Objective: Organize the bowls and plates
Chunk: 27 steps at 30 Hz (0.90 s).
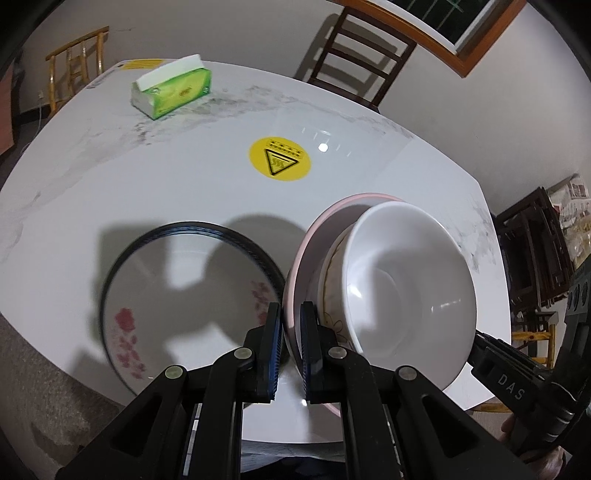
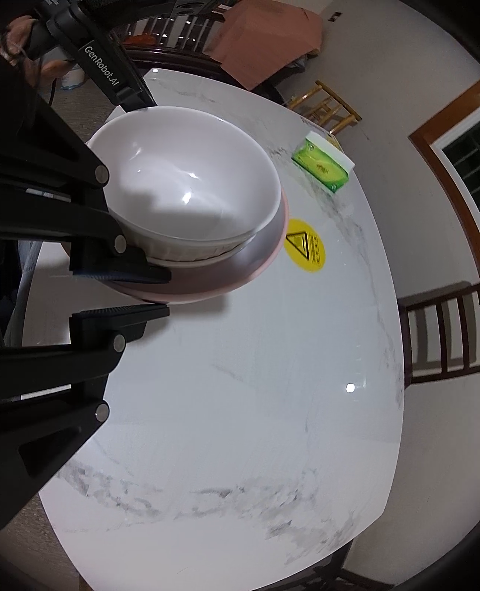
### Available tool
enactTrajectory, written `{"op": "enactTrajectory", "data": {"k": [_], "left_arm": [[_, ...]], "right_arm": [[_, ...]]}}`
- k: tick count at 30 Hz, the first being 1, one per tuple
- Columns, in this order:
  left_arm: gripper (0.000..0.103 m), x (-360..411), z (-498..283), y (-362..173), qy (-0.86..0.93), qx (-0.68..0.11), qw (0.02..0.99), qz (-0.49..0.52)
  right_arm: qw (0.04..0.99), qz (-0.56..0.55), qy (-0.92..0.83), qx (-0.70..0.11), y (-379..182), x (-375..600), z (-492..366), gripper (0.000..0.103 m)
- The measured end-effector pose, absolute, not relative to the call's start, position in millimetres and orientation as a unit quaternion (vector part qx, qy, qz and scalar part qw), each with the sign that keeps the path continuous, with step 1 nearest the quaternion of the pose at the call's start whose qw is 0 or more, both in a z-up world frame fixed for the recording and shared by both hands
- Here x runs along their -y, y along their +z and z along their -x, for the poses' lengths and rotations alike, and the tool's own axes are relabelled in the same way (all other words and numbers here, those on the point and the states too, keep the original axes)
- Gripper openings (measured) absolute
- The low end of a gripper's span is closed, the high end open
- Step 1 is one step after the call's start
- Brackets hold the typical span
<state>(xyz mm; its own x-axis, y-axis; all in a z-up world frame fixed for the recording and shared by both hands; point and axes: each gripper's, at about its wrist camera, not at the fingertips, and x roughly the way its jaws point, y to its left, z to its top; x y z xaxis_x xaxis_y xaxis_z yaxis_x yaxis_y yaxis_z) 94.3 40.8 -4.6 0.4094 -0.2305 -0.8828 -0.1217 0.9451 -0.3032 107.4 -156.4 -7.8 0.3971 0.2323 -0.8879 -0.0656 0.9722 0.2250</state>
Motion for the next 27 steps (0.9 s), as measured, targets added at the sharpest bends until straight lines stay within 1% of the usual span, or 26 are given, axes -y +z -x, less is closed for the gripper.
{"op": "enactTrajectory", "data": {"k": [15, 27], "left_arm": [[0.005, -112.7, -70.7, -5.6, 0.019, -0.533, 0.824, 0.189], [0.005, -150.1, -59.2, -19.2, 0.043, -0.537, 0.817, 0.205]], "right_arm": [[0.821, -0.043, 0.137, -0.553, -12.3, 81.3, -108.4, 0.012], [0.81, -0.024, 0.153, -0.566, -28.0, 41.3, -111.9, 0.012]]}}
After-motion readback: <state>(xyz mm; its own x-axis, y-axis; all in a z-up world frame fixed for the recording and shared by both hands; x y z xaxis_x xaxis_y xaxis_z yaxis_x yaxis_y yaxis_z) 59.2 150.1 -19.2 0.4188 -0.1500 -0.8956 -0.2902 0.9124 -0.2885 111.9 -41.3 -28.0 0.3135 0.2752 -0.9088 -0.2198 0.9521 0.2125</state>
